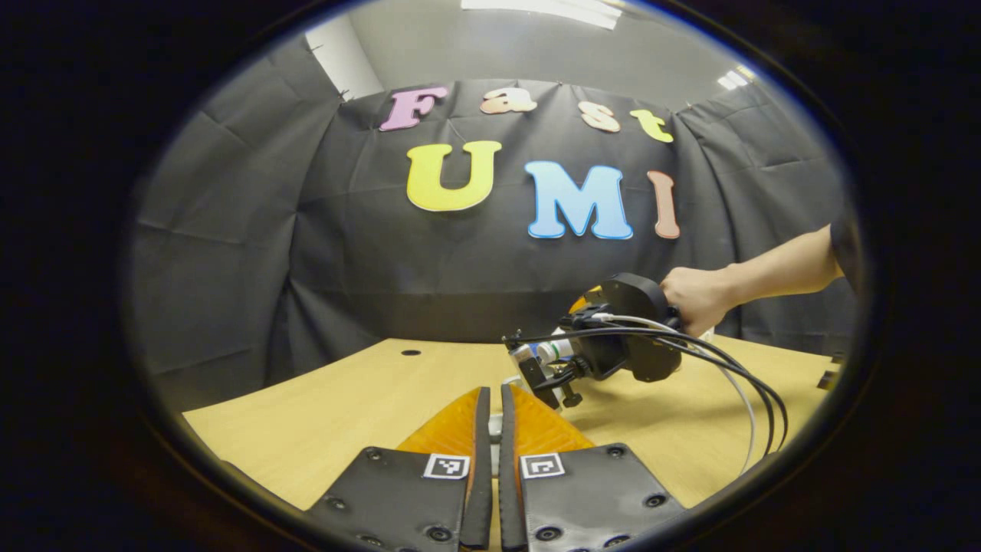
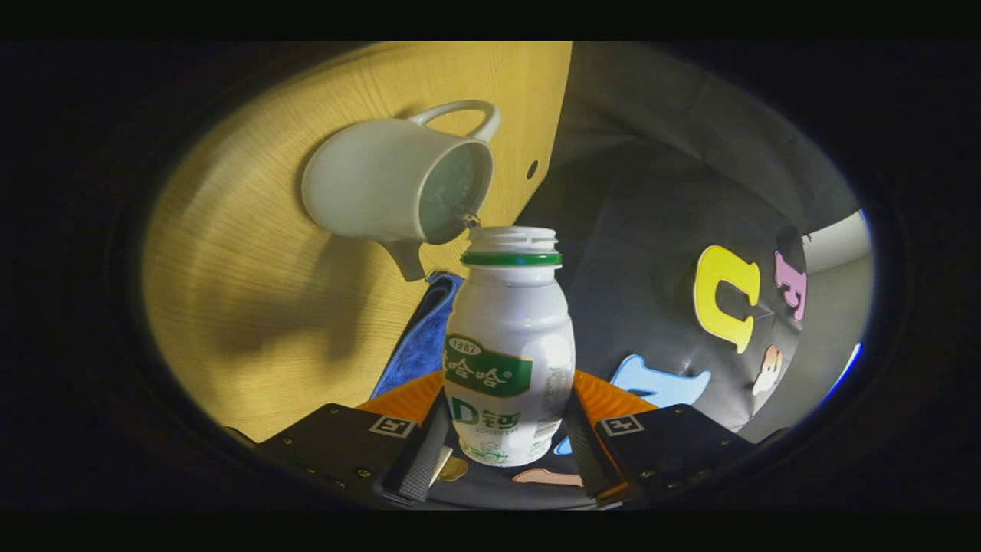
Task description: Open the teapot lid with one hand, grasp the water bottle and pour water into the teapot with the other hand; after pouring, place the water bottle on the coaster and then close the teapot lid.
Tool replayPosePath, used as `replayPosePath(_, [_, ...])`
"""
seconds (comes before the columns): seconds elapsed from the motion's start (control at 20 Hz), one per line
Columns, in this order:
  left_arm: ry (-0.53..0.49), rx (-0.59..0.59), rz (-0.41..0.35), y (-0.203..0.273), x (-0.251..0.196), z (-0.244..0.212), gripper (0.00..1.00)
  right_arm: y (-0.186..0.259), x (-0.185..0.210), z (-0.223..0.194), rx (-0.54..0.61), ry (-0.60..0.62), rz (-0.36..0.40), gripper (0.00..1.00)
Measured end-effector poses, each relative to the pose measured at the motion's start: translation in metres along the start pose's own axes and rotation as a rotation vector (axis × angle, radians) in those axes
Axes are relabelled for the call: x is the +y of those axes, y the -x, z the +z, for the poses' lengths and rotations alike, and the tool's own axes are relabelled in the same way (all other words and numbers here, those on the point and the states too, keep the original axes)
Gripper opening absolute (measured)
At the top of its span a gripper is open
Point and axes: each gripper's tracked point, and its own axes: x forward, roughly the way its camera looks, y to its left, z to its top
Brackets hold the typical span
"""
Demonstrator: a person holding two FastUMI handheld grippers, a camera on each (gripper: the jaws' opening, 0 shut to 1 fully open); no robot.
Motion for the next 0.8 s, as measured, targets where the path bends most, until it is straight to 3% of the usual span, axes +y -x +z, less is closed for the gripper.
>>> replayPosePath(0.3, [0.001, 0.001, 0.006, -0.002, 0.002, 0.001, 0.10, 0.003, -0.006, 0.004, -0.019, 0.071, -0.024, 0.72])
replayPosePath(0.35, [0.005, 0.002, 0.004, -0.001, 0.002, -0.001, 0.10, 0.004, -0.006, 0.004, -0.022, 0.078, -0.024, 0.57])
replayPosePath(0.4, [0.006, 0.005, 0.001, -0.001, 0.001, -0.002, 0.11, 0.003, -0.006, 0.005, -0.024, 0.088, -0.024, 0.72])
replayPosePath(0.8, [-0.007, 0.005, -0.002, -0.001, -0.001, -0.003, 0.10, -0.002, -0.014, 0.006, -0.029, 0.162, -0.053, 0.72])
